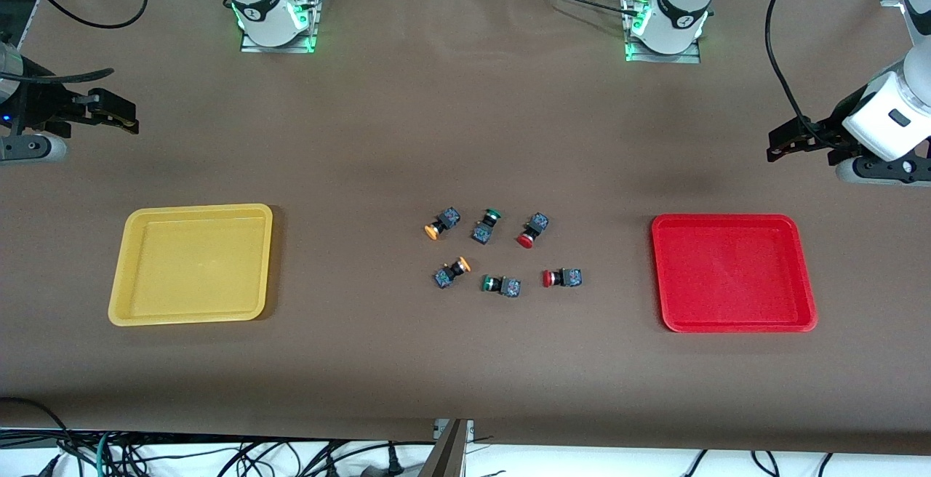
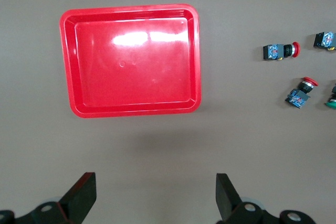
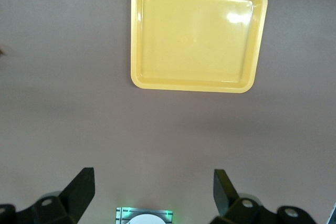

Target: Place red and yellow buttons in trays

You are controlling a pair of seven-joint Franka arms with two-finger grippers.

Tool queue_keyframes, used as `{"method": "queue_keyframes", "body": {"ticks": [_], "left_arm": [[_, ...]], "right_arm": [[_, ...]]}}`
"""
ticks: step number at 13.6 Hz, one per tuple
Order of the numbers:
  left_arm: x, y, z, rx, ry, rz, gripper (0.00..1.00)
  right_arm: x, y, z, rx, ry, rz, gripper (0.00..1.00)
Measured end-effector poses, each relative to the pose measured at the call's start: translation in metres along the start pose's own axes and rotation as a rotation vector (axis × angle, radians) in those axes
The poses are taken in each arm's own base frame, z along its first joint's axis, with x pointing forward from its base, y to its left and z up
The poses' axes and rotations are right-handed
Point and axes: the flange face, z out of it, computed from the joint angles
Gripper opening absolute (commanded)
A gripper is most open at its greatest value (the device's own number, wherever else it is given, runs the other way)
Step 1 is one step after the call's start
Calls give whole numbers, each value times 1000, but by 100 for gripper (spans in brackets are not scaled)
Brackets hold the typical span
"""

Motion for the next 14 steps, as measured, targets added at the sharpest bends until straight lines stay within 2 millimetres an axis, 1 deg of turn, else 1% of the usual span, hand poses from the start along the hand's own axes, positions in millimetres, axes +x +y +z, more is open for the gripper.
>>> {"method": "queue_keyframes", "body": {"ticks": [4, 6, 8, 9, 10, 14], "left_arm": [[0, 14, 0, -6, 0, 23, 100], [1, 23, -4, -11, 12, 38, 100], [0, 44, -14, -12, 32, 68, 100], [0, 55, -17, -12, 38, 75, 100], [-1, 61, -18, -13, 40, 75, 100], [-1, 63, -18, -13, 40, 75, 100]], "right_arm": [[0, 0, 0, 0, 0, 0, 100], [0, 0, 0, 0, 0, 0, 100], [0, 0, 0, 0, 1, 1, 100], [0, 0, 0, 0, 1, 1, 100], [0, 0, 0, 0, 2, 1, 100], [0, 0, 0, 0, 4, 1, 100]]}}
